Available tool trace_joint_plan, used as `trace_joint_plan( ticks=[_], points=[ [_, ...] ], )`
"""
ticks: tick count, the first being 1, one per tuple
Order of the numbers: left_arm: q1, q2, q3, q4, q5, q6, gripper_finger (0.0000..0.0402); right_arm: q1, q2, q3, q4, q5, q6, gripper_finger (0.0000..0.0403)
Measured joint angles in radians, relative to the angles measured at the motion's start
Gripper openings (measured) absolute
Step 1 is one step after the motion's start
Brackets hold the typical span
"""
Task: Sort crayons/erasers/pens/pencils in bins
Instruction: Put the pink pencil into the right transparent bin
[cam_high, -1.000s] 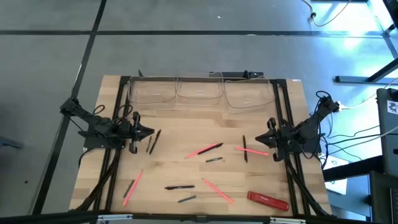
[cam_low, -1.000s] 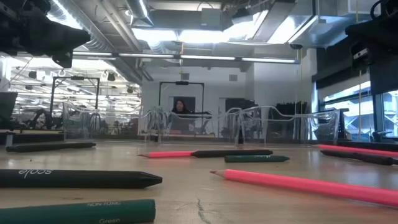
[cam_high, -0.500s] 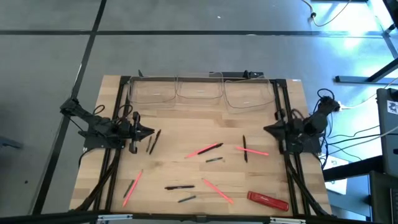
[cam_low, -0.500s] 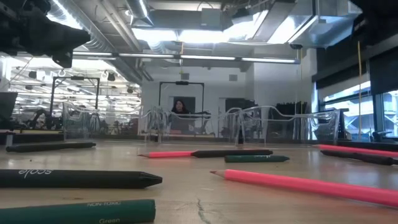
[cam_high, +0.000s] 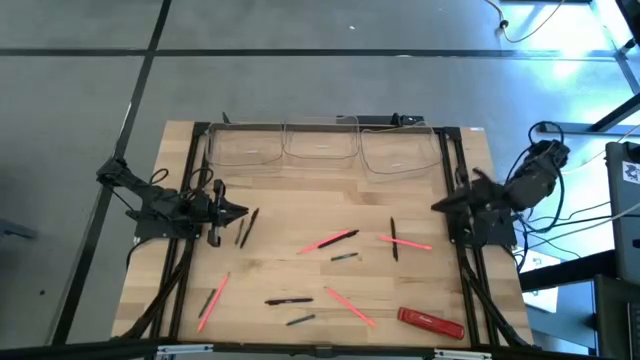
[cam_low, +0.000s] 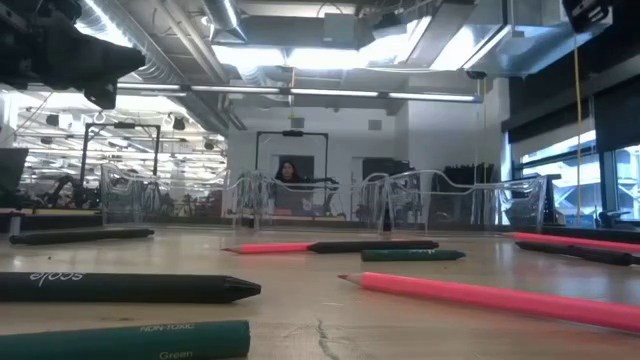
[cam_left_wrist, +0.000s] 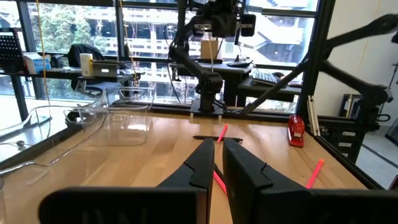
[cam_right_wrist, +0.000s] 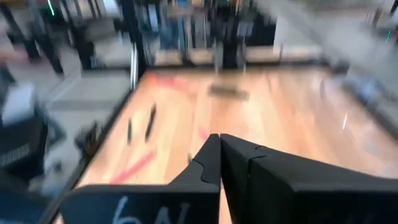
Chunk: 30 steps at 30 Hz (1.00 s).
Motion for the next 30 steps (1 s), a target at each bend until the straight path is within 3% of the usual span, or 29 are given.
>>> trace_joint_plan(
  ticks=[9,15,21,30],
  points=[
    [0.0,0.0,0.0,0.037,-0.01,0.044,0.0028,-0.028,0.399,0.196,-0.251,-0.038,0.432,0.0],
    [0.0,0.013,0.063,0.059,-0.01,0.053,0.0028,-0.142,0.635,0.339,-0.362,-0.262,0.626,0.0],
    [0.0,0.116,0.289,-0.134,-0.01,0.052,0.0028,-0.252,0.781,0.49,-0.555,-0.429,0.623,0.0],
    [0.0,0.531,0.674,-0.461,-0.029,-0.043,0.0027,-0.321,0.787,0.492,-0.609,-0.516,0.592,0.0015]
  ],
)
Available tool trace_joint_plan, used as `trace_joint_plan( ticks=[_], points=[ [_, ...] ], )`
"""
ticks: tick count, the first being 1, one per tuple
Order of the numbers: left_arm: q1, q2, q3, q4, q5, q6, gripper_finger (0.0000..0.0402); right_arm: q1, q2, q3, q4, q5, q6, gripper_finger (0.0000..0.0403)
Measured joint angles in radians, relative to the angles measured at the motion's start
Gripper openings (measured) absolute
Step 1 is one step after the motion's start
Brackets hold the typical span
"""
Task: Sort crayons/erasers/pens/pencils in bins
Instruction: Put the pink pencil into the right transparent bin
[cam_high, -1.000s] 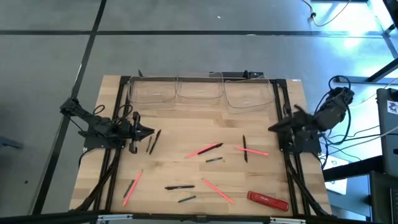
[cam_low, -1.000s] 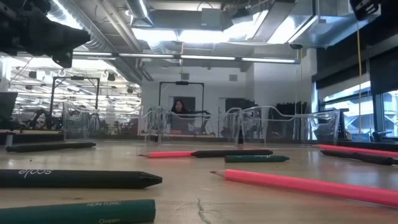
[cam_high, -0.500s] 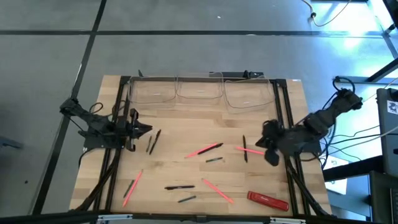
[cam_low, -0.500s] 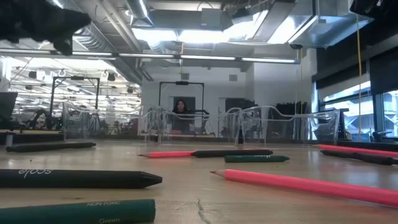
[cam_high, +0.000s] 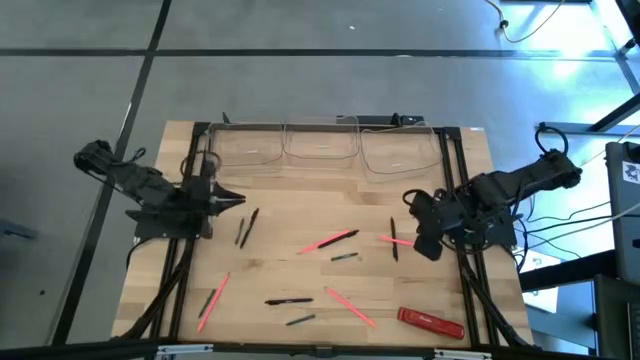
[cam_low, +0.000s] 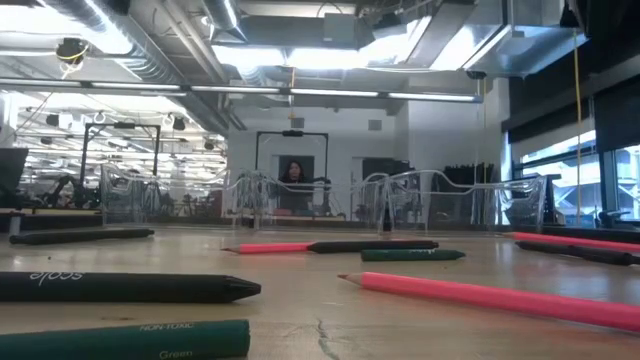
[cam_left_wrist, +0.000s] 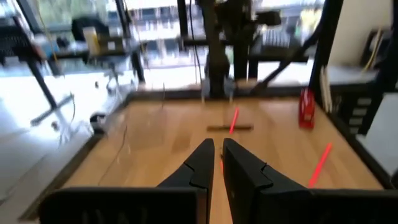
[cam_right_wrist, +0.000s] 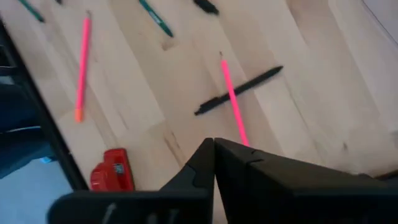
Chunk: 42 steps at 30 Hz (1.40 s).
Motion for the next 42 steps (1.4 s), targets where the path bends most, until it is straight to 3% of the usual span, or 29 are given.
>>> trace_joint_plan(
  ticks=[6,12,17,22,29,42],
  points=[
    [0.031,0.228,0.17,-0.106,0.01,-0.1,0.0027,-0.023,0.001,-0.064,0.002,0.0,-0.005,0.0064],
    [0.097,0.364,0.294,-0.17,0.104,-0.174,0.0027,-0.054,0.0,-0.157,0.01,-0.005,0.048,0.0128],
    [0.155,0.454,0.389,-0.228,0.174,-0.177,0.0028,-0.073,0.0,-0.276,0.107,-0.111,0.078,0.0165],
    [0.219,0.52,0.444,-0.262,0.24,-0.174,0.0027,-0.075,0.001,-0.413,0.253,-0.173,0.161,0.0169],
    [0.279,0.563,0.49,-0.257,0.324,-0.136,0.0028,-0.075,0.001,-0.559,0.29,-0.186,0.211,0.0153],
    [0.297,0.572,0.513,-0.254,0.331,-0.123,0.0028,-0.053,0.03,-0.669,0.377,-0.212,0.203,0.0149]
  ],
)
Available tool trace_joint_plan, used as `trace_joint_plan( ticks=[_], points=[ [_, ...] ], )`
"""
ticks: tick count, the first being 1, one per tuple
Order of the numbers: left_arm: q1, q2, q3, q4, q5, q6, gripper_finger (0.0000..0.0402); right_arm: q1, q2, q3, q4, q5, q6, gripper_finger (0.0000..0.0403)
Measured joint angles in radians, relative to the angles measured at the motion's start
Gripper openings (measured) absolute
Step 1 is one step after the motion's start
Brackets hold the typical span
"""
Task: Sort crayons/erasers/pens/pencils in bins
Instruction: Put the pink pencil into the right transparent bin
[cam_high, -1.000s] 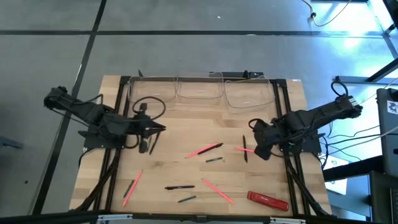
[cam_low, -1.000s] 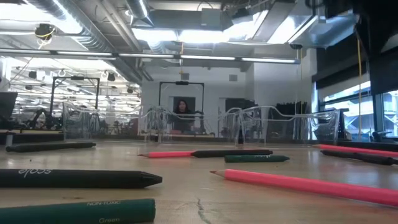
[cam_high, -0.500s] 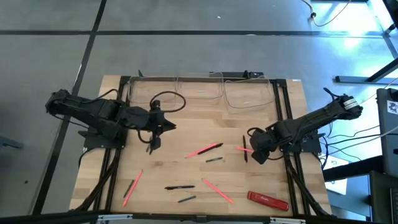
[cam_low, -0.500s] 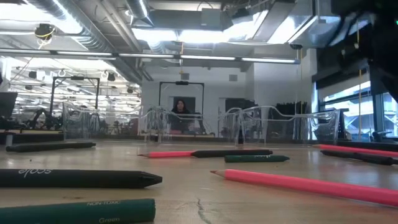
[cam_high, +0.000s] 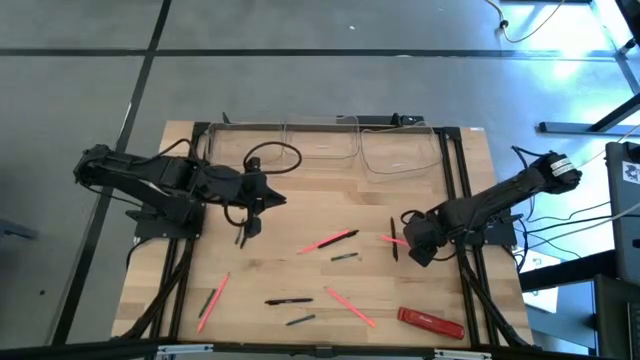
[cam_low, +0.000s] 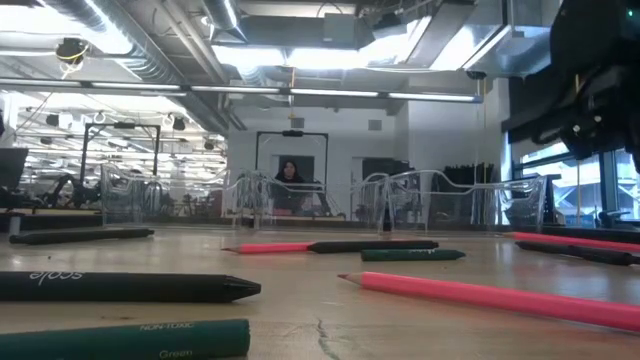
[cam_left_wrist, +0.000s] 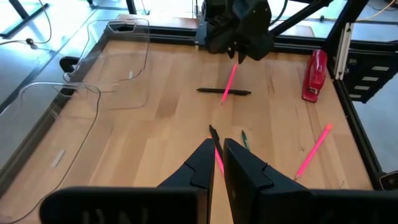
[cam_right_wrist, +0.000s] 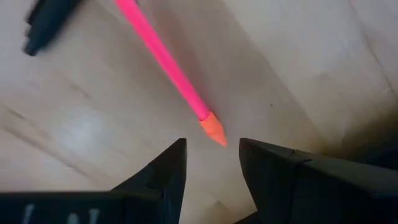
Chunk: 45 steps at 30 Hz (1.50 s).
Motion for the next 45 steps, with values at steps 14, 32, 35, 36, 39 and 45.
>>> trace_joint_plan(
  ticks=[14,32,35,36,39,45],
  points=[
    [0.0,0.0,0.0,0.0,0.0,0.0,0.0027,0.0,0.117,-0.046,0.097,-0.001,-0.046,0.0149],
    [-0.002,0.0,0.0,0.0,0.0,0.0,0.0028,-0.006,0.188,-0.03,0.111,-0.029,-0.025,0.0032],
    [-0.002,0.0,0.0,0.0,0.0,0.001,0.0028,-0.005,0.192,-0.019,0.106,-0.029,-0.023,0.0031],
    [-0.002,0.0,0.0,-0.001,0.0,0.003,0.0028,-0.005,0.192,-0.012,0.103,-0.029,-0.025,0.0032],
    [-0.002,0.0,-0.001,-0.001,0.006,0.028,0.0027,-0.005,0.199,0.022,0.078,-0.023,-0.026,0.004],
    [-0.002,0.0,-0.001,-0.001,0.019,0.042,0.0028,-0.019,0.172,0.134,0.032,-0.036,-0.039,0.0037]
  ],
)
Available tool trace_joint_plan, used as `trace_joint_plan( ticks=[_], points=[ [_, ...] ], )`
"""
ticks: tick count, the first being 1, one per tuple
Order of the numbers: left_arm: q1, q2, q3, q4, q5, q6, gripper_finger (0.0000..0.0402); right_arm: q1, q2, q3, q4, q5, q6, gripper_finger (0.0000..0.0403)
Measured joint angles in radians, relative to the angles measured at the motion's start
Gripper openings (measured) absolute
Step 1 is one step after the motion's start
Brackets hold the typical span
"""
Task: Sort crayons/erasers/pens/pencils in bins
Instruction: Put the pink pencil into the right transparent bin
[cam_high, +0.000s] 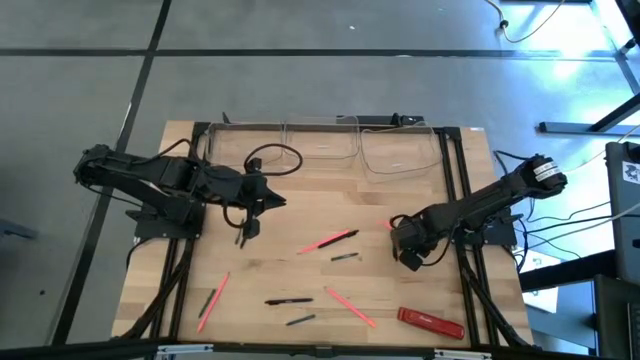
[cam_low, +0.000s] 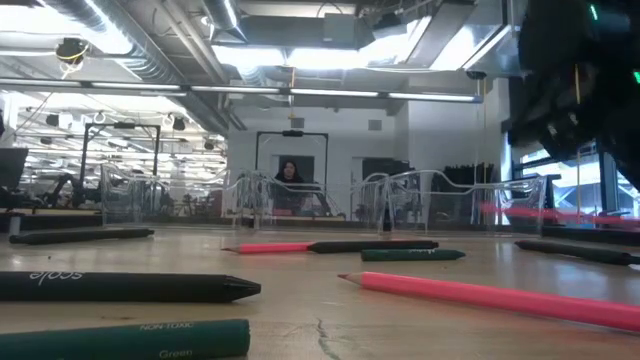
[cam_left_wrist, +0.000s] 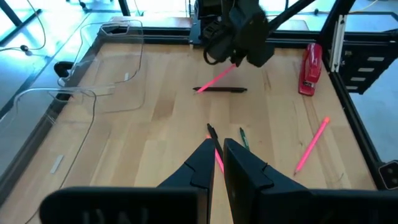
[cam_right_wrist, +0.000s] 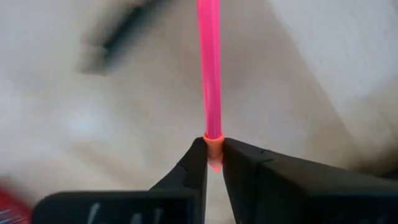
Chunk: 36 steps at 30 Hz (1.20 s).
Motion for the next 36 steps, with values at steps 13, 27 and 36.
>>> trace_joint_plan(
  ticks=[13,27,36],
  points=[
    [0.0,0.0,0.0,0.001,0.001,0.0,0.0027,-0.197,-0.032,0.414,-0.491,0.141,-0.289,0.004],
    [0.002,0.0,0.0,0.001,-0.007,-0.007,0.0027,-0.708,0.047,0.582,-0.646,0.45,-1.014,0.0041],
    [0.005,0.0,0.0,0.002,-0.083,-0.016,0.0027,-0.881,0.212,0.582,-0.53,0.602,-1.349,0.0041]
  ],
)
